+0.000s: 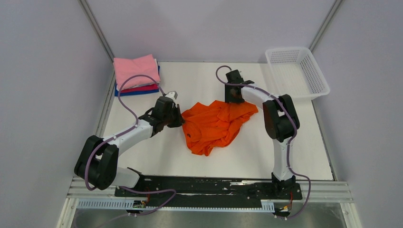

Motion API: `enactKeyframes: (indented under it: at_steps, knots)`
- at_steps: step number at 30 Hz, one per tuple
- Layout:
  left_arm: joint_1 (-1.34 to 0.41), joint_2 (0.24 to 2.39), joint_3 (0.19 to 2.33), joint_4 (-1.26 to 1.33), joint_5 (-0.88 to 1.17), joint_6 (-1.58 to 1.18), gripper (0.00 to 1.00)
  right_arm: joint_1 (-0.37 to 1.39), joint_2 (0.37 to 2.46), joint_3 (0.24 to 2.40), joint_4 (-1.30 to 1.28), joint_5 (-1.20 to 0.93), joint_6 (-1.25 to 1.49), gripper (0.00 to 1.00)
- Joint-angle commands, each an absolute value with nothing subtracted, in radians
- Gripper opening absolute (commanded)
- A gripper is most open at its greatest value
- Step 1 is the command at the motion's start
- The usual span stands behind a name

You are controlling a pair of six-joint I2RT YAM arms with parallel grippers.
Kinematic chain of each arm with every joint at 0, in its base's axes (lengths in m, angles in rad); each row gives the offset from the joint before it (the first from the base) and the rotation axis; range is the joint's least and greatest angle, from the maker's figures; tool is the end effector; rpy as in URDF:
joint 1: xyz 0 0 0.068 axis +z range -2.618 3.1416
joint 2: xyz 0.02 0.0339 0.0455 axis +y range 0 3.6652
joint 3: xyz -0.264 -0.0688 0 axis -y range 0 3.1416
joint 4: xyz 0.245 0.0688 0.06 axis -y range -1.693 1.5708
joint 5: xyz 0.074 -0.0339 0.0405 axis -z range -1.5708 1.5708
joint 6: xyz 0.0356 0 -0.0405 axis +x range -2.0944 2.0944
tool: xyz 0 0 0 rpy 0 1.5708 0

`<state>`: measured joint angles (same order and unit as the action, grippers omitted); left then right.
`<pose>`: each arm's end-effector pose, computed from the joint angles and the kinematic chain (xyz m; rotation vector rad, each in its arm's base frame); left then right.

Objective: Fold and stack the t-shirts
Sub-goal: Flatten out the tshirt

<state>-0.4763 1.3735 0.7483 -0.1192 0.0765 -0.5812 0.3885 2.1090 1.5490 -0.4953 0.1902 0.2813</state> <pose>0.2499 -0.1320 0.2035 -0.0854 2.3939 -0.6089 0.4176 0.1637 0.1661 -0.0738 2.5941 -0.0089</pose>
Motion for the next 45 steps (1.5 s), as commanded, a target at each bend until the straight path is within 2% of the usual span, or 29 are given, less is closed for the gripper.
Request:
enactKeyframes:
  at_steps: [1,4,10,17,19,22,24,29,37,45]
  knots:
    - [-0.479,1.356,0.740,-0.101,0.056,-0.573,0.00,0.379,2.125,1.557,-0.526,0.322,0.364,0.45]
    - [-0.479,1.350,0.740,-0.099,0.051,-0.572,0.00,0.378,2.094,1.519,-0.526,0.374,0.387,0.36]
    - [-0.479,1.350,0.739,-0.099,0.050,-0.577,0.00,0.365,2.063,1.483,-0.524,0.417,0.414,0.36]
    - [-0.478,1.328,0.736,-0.112,0.020,-0.576,0.00,0.336,2.069,1.484,-0.502,0.433,0.442,0.24]
    - [-0.479,1.320,0.737,-0.117,0.011,-0.575,0.00,0.329,2.068,1.480,-0.484,0.415,0.439,0.18]
    - [-0.479,1.309,0.743,-0.126,0.004,-0.568,0.00,0.325,2.049,1.459,-0.444,0.415,0.443,0.01]
    - [-0.478,1.295,0.748,-0.137,-0.021,-0.565,0.00,0.323,2.012,1.435,-0.402,0.416,0.439,0.00]
    - [-0.479,1.242,0.780,-0.154,-0.041,-0.552,0.00,0.322,1.815,1.326,-0.220,0.462,0.394,0.00]
    - [-0.479,1.068,0.922,-0.226,-0.094,-0.451,0.00,0.322,1.362,1.118,-0.010,0.465,0.278,0.00]
    - [-0.479,0.809,1.118,-0.266,-0.049,-0.324,0.00,0.323,0.915,1.131,0.044,0.298,0.221,0.00]
